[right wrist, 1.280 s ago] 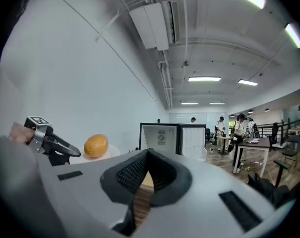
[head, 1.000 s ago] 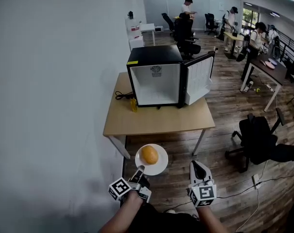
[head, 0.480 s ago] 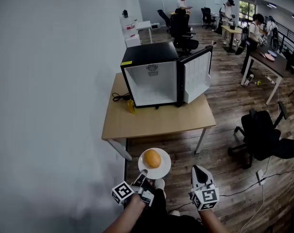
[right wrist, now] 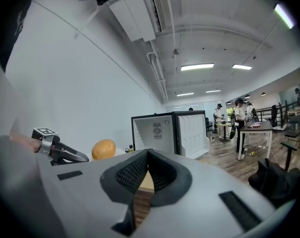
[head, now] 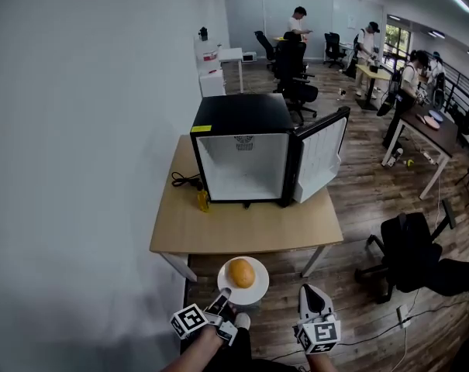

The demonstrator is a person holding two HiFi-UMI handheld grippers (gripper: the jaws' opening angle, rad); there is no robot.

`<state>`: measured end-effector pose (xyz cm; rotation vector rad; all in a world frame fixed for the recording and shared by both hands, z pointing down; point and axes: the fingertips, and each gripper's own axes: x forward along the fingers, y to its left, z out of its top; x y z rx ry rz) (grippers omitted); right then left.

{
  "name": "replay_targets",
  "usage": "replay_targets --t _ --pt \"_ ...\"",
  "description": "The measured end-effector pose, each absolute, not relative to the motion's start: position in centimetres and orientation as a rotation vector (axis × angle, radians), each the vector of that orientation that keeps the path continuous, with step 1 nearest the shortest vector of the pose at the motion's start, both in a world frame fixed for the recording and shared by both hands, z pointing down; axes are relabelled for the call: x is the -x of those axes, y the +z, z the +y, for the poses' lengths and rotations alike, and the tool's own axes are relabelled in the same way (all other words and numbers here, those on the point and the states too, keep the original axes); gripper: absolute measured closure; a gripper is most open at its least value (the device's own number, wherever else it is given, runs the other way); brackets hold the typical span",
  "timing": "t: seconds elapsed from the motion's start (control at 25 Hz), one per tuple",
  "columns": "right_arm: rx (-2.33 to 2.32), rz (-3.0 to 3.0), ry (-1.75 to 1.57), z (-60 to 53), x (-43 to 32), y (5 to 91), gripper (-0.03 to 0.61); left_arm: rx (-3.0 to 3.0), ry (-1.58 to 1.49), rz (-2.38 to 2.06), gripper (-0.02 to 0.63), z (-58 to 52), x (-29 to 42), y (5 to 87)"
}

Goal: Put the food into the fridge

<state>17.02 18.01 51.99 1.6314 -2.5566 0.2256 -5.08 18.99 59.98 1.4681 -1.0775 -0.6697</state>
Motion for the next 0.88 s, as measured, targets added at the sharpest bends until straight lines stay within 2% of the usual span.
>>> replay_targets --t 0.68,0.88 --pt "-1.674 -2.456 0.245 3.5 -11.6 52.4 0.518 -1.543 -0.581 -0.999 0.592 2.8 8.6 60.3" --pt "-1.805 -2.327 0.348 0.4 -11.6 54.2 0.518 -1.588 -0.545 -0.975 0.592 -1.5 9.5 61.0"
